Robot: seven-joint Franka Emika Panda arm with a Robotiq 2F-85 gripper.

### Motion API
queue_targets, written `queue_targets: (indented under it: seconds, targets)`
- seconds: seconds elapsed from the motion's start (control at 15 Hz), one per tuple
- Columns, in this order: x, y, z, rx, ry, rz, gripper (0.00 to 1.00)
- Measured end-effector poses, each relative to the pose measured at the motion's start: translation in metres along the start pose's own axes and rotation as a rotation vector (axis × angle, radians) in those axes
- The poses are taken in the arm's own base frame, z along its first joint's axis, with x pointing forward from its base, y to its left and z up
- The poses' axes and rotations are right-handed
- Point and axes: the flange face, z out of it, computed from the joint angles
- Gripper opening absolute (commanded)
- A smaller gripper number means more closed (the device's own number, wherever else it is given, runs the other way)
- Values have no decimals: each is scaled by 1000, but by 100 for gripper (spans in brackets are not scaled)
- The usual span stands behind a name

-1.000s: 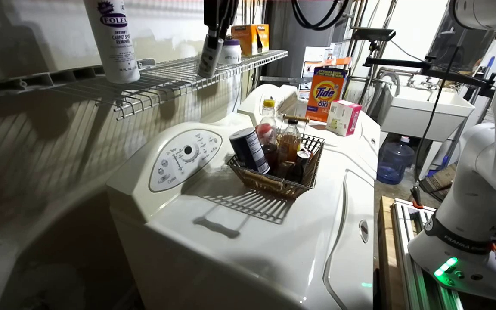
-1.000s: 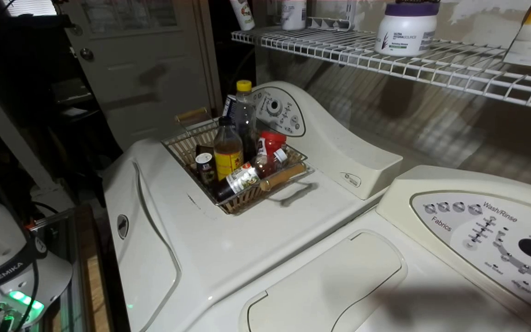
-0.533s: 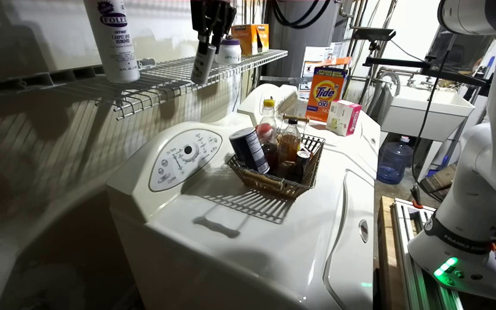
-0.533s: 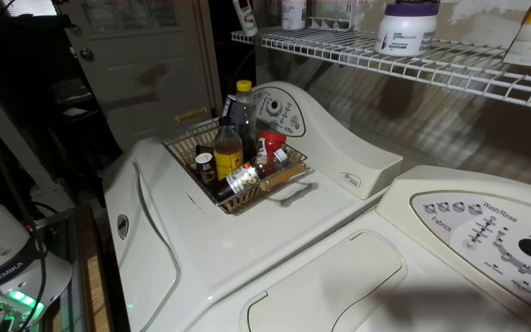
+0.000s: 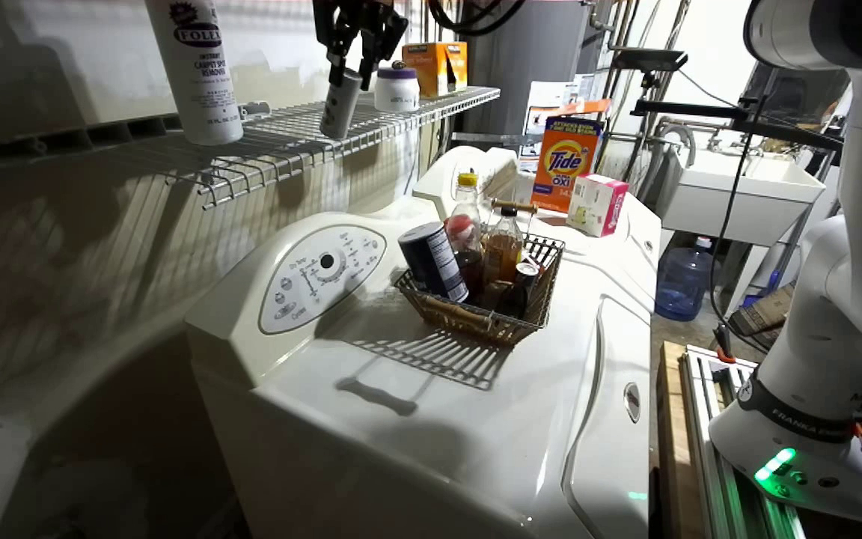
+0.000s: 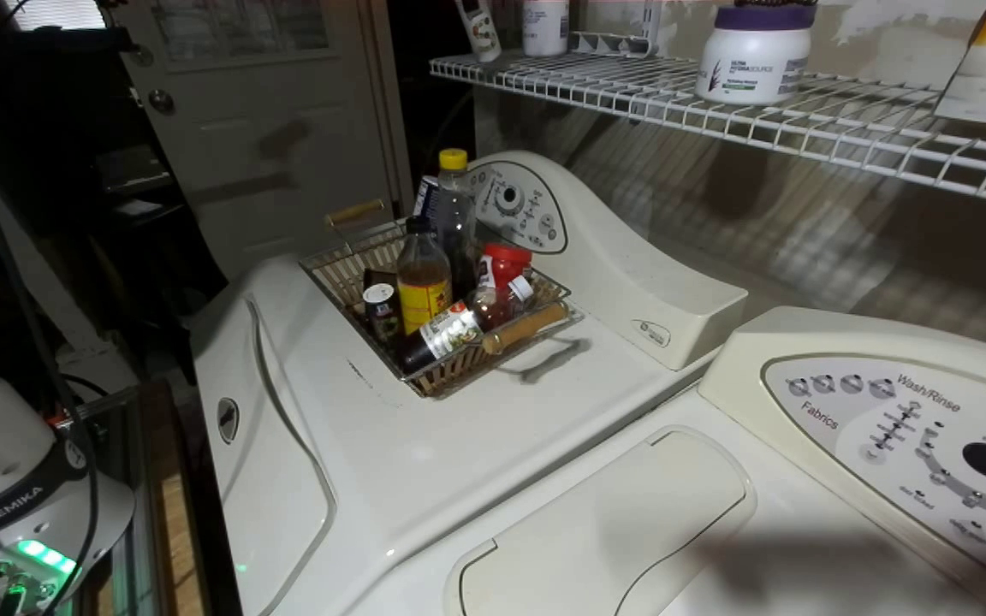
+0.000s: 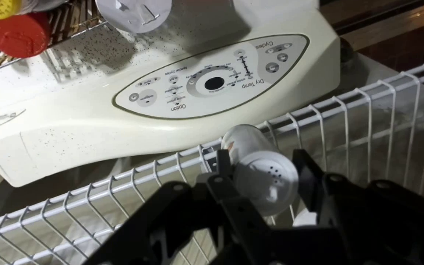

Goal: Pick up the white container from the plastic and put it on the bottom shelf.

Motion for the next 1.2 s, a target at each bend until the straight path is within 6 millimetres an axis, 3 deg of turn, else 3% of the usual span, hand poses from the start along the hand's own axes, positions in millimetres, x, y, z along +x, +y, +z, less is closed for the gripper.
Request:
queue_targets:
  seconds: [1.2]
  targets:
    - [29, -7, 25, 0, -31, 317, 20]
